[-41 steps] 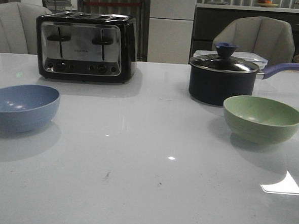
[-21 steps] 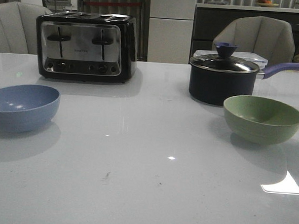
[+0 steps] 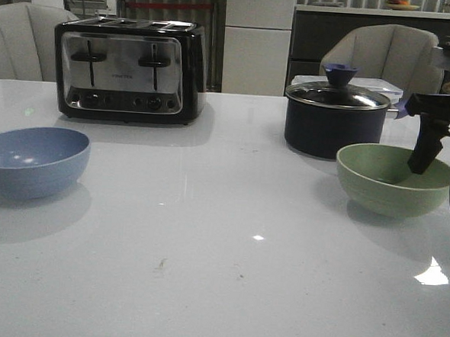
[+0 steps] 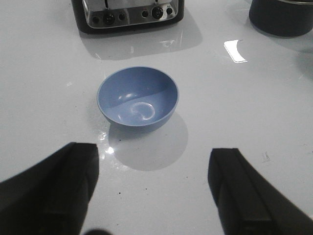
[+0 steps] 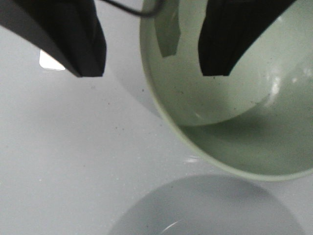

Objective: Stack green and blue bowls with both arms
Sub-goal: 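Grasp the rim of the pale green bowl with the right gripper, then slide the green bowl toward the table center and release it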

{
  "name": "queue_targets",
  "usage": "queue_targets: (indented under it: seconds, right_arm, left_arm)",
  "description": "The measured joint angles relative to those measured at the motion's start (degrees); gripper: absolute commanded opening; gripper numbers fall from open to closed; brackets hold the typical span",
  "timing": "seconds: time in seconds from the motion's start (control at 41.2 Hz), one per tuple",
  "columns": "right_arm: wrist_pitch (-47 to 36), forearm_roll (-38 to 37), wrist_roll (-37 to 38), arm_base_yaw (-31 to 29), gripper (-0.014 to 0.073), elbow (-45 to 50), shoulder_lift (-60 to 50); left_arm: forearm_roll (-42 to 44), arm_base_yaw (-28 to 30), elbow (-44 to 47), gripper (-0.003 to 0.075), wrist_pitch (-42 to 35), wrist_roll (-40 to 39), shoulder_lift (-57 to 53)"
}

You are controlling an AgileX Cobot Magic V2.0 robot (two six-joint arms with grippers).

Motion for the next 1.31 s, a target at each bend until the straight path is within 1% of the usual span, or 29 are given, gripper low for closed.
queue_targets:
  seconds: [0.073, 0.146, 0.218, 0.291, 0.388, 0.461, 0.679, 0.825, 0.994, 1.237, 1.31]
  right_arm:
    - [0.9, 0.0, -0.1, 0.0, 0.0452, -1.1, 1.4]
    - [1.4, 0.0, -0.4, 0.0, 0.0352, -1.6, 2.1]
    - [1.7, 0.0, -0.5, 0.0, 0.0269, -1.8, 2.4]
    - [1.7, 0.0, -0.6, 0.0, 0.0205, -2.0, 2.4]
    - [1.9, 0.1, -0.6, 0.0, 0.0144, -2.0, 2.4]
    - [2.1, 0.1, -0.7, 0.0, 0.012, -2.0, 2.4]
    - [3.2, 0.0, -1.1, 0.6, 0.0119, -2.0, 1.0]
    - [3.4, -0.1, -1.9, 4.3, 0.0119, -2.0, -3.1]
    - [4.0, -0.4, -2.0, 12.0, 0.0119, -2.1, -6.4]
    - [4.0, -2.0, -2.0, 24.6, 0.0119, -1.9, -5.4]
    - [3.9, -2.0, -2.0, 27.2, 0.0119, -1.9, -4.2]
  left_arm:
    - [0.0, 0.0, 0.0, 0.0527, 0.0, 0.0, 0.0]
    - [0.0, 0.0, 0.0, 0.0527, 0.0, 0.0, 0.0]
    - [0.0, 0.0, 0.0, 0.0527, 0.0, 0.0, 0.0]
    - [0.0, 0.0, 0.0, 0.0527, 0.0, 0.0, 0.0]
    - [0.0, 0.0, 0.0, 0.0527, 0.0, 0.0, 0.0]
    - [0.0, 0.0, 0.0, 0.0527, 0.0, 0.0, 0.0]
    - [0.0, 0.0, 0.0, 0.0527, 0.0, 0.0, 0.0]
    - [0.0, 0.0, 0.0, 0.0527, 0.0, 0.0, 0.0]
    - [0.0, 0.0, 0.0, 0.0527, 0.0, 0.0, 0.0]
    - [0.0, 0.0, 0.0, 0.0527, 0.0, 0.0, 0.1]
    - [0.0, 0.0, 0.0, 0.0527, 0.0, 0.0, 0.1]
